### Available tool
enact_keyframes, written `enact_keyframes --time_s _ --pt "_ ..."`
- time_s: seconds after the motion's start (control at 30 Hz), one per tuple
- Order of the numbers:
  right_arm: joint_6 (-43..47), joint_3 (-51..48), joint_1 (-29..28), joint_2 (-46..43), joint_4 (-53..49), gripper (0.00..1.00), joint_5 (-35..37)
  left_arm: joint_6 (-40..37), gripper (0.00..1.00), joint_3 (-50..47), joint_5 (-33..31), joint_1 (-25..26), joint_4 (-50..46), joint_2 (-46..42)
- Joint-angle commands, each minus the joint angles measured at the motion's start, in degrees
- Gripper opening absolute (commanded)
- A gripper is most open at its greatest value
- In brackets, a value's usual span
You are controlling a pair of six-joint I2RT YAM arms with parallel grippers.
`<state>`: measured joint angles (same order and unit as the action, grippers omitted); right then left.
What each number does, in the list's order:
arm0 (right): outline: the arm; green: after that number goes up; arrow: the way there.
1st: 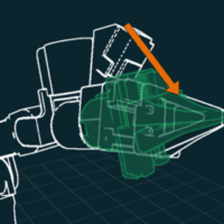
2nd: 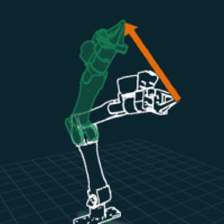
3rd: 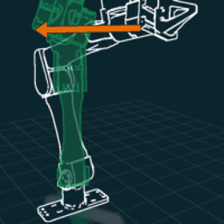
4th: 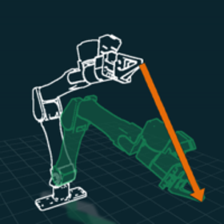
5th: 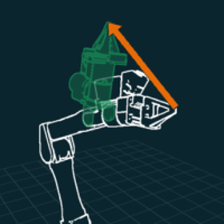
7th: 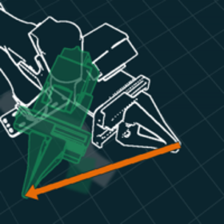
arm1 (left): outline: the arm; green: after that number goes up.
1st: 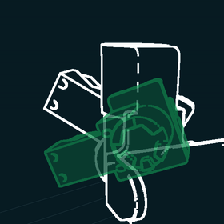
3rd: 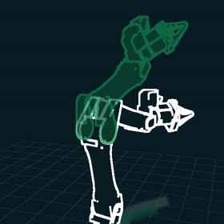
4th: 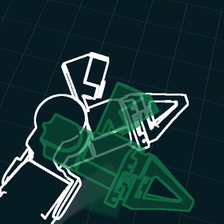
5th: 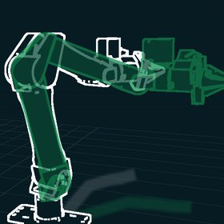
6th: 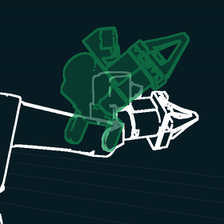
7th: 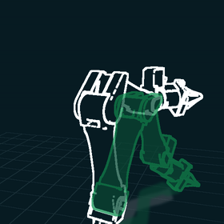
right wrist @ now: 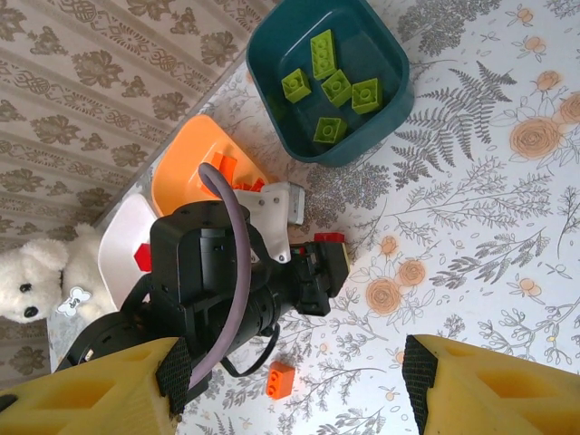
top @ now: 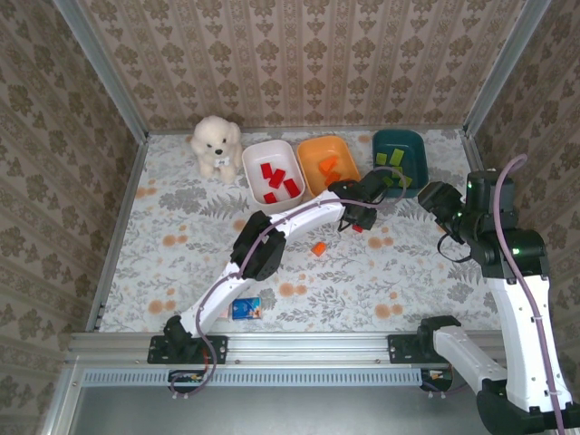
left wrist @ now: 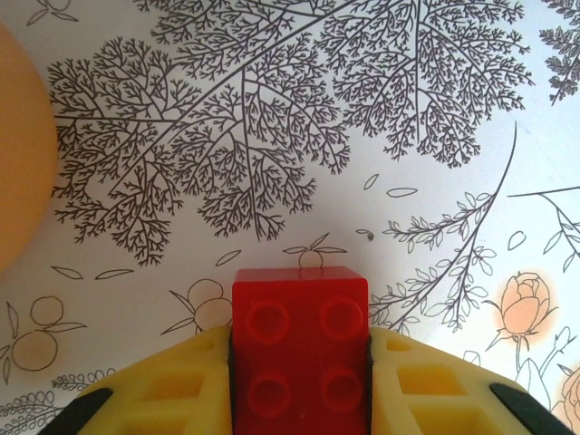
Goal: Sort the legos into containers by color
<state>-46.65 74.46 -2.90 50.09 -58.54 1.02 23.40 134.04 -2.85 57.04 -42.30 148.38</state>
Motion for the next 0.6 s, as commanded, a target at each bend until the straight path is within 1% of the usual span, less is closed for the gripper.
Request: enact_keyframes --time_s 0.0,0.17,0.27,0.37,0.43,0.57 --pt "1.18 0.32 0.00 0.55 -0.34 0.66 -1.34 -0.23 0.24 1.81 -1.92 0.21 -3.04 -1.75" --pt "4.63 1.40 0.00 1.59 -0.52 0.65 -1.10 0.14 0.23 2.05 -3.55 -0.46 -3.23 -9.13" --pt "7.42 2.17 -0.52 1.75 0.56 0.65 -1.89 1.65 0.23 -1.16 -4.42 -2.35 -2.73 -15.73" --pt "10.02 2.79 -3.22 2.54 1.35 0.64 -1.51 2.71 0.24 -6.57 -4.22 -5.98 -1.39 -21.76" --pt "10.87 2.43 -6.11 3.38 2.74 0.64 -1.62 2.01 0.24 -9.84 -3.62 -9.23 -0.43 -24.80" --pt "11.32 1.39 -12.78 6.50 6.59 0.65 -2.91 -1.19 0.24 -13.86 -4.14 -15.88 0.25 -27.16"
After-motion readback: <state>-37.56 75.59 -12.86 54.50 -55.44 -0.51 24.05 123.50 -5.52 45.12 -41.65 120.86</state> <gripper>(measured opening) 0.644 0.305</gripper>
